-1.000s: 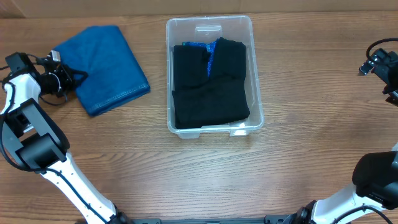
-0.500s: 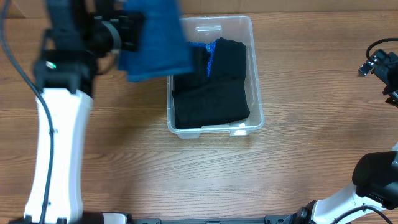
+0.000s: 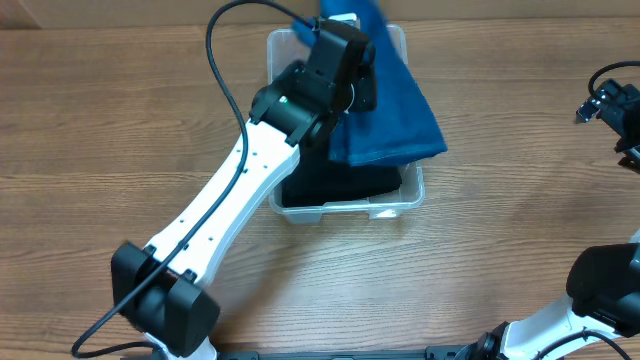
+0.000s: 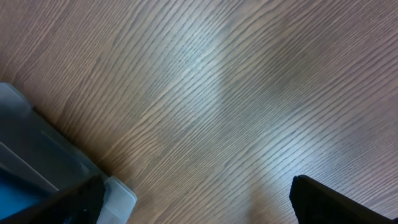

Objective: Pack container
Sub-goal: 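Lay the denim cloth over the bin contents and smooth it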

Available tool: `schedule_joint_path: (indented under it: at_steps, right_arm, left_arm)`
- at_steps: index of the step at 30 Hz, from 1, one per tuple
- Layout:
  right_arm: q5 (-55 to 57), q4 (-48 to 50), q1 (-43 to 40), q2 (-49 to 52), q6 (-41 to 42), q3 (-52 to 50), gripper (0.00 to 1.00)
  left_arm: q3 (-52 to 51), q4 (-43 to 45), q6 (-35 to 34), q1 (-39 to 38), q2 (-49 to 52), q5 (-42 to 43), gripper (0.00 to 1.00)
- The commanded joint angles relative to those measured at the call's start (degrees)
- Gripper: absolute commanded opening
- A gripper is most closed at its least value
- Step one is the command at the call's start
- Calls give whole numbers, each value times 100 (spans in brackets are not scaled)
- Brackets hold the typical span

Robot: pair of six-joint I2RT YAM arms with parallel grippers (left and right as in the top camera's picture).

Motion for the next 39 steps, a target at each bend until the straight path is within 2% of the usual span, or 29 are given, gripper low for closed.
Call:
schedule_joint_path:
  at_steps: [1, 4, 6, 10, 11, 13, 17, 19, 21, 22, 25, 27, 29, 30, 31, 33, 34, 35, 36, 37, 39]
  right_arm:
    - [-61, 44, 22, -155, 4, 28, 100]
    - [-61, 44, 22, -155, 4, 28, 100]
    - [-59, 46, 22, -155, 4, 28, 100]
    - [-59, 46, 22, -155, 2, 28, 100]
    - [-59, 46, 22, -155, 2, 28, 100]
    - [-59, 46, 22, -155, 2, 28, 100]
    - [-59, 44, 22, -155, 2, 28, 100]
    - [-59, 39, 22, -155, 0, 28, 100]
    - [-57, 24, 22, -155, 0, 28, 100]
    - [-57, 17, 22, -155, -2, 28, 100]
    - [-57, 7, 22, -155, -4, 28, 100]
    - [-55, -2, 22, -155, -22, 28, 100]
    - [-55, 0, 22, -155, -22, 28, 100]
    - [-55, 2, 22, -155, -22, 28, 100]
    - [-55, 7, 22, -155, -22, 28, 100]
    - [-55, 26, 22, -155, -20, 28, 100]
    - [-57, 44, 22, -155, -20, 28, 100]
    - [-57, 46, 22, -155, -20, 28, 100]
    - [-57, 46, 22, -155, -20, 28, 100]
    - [-57, 44, 22, -155, -20, 28, 100]
    - [-57, 42, 22, -155, -20, 28, 100]
  left_arm:
    - [177, -138, -737, -7, -13, -483, 4]
    - [177, -581, -699, 4, 59, -704, 4]
    - [177, -758, -297, 42, 59, -968, 4]
    - [177, -1145, 431, 212, 85, -706, 4]
    - [175, -1244, 1014, 352, 136, -339, 4]
    - [175, -1185, 1591, 540, 234, 168, 4]
    - [175, -1012, 2736, 1001, 564, 1700, 5]
    - [175, -1056, 2879, 1224, 831, 2271, 6]
    - [175, -1163, 2879, 1329, 1029, 2280, 7]
    - [175, -1198, 2881, 1357, 1084, 2271, 11]
    - [177, -1263, 3047, 1438, 1080, 2212, 33]
    - [177, -1270, 3071, 1486, 960, 2208, 61]
    - [181, -1285, 3069, 1532, 697, 2063, 72]
    - [190, -1283, 3069, 1552, 518, 1875, 73]
    - [214, -1281, 3071, 1561, 343, 1676, 70]
    - [254, -1145, 3073, 1554, -83, 1126, 58]
    - [254, -960, 3075, 1530, -369, 798, 41]
    - [254, -828, 3080, 1497, -481, 708, 27]
    - [254, -748, 3110, 1473, -503, 708, 9]
    - [254, -686, 3130, 1438, -503, 706, 4]
    - [251, -501, 3403, 1287, -337, 713, 4]
